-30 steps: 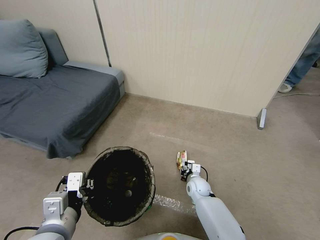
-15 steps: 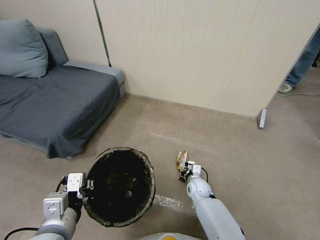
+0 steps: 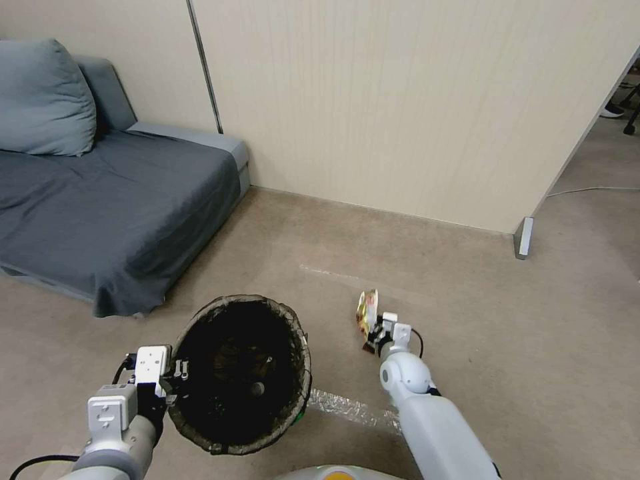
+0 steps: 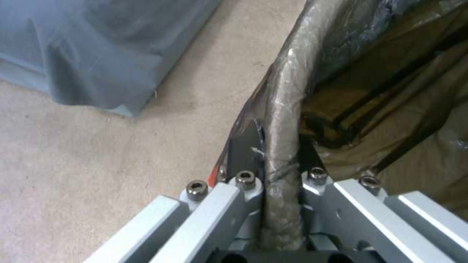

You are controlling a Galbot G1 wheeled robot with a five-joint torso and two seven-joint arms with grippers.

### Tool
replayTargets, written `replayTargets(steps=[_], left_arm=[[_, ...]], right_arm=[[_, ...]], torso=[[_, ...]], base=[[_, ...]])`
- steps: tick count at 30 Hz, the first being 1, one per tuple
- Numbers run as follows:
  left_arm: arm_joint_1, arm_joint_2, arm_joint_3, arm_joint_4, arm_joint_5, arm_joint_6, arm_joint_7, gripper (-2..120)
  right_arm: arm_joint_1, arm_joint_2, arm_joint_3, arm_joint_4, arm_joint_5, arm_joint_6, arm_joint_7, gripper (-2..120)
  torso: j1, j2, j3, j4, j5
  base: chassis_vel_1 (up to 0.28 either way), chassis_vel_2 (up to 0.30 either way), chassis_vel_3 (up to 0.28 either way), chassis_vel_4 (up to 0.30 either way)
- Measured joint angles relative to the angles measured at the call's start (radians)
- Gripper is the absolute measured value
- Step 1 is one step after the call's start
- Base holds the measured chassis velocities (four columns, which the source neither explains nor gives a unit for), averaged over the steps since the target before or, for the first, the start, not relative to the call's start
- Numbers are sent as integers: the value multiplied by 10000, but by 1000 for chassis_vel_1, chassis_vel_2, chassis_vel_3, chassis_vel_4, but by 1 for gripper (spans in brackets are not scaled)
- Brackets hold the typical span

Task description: Pick up the trash bin, then pick up the garbage from the floor and place it into the trash bin.

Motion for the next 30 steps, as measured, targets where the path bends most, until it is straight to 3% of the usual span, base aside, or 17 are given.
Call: replayTargets(steps=[1,3,4,7,9,11,15,21,30], left_arm=[[2,4,-4,0,0,0,0,1],[6,42,-10,0,-3,-3,4,1],[6,42,-10,0,-3,-3,4,1],[16,49,-1,0,-5,-4,9,1],[16,51,-2,0,-4,-4,10,1],[23,64,-1,0,-6,-6,14,1],[22,73,10,0,-6,-7,15,1],[5,118,46,0,-18,-7,18,1],[-6,113,71,0,-14,2,19,1]], right_arm=[[-50,-48,1,223,17,-18,1,0],[-427,-479,-52,2187,464,-383,91,0],[-427,-479,-52,2187,464,-383,91,0],[-640,-814,-123,3814,779,-688,187,0],[-662,-855,-124,3985,797,-714,190,0],[-818,-1178,-120,5174,1005,-930,190,0],[-932,-1418,-105,5978,1298,-1119,176,0],[-1269,-1998,-309,8291,2121,-1834,-293,0],[-1634,-2393,-1127,9803,2467,-2105,-1247,0]], torso=[[0,0,0,0,-1],[0,0,0,-1,0],[0,0,0,-1,0],[0,0,0,1,0],[0,0,0,1,0],[0,0,0,-1,-1],[0,0,0,0,1],[0,0,0,0,-1],[0,0,0,0,0]], base=[[0,0,0,0],[0,0,0,0],[0,0,0,0],[0,0,0,0],[0,0,0,0],[0,0,0,0],[0,0,0,0],[0,0,0,0],[0,0,0,0]])
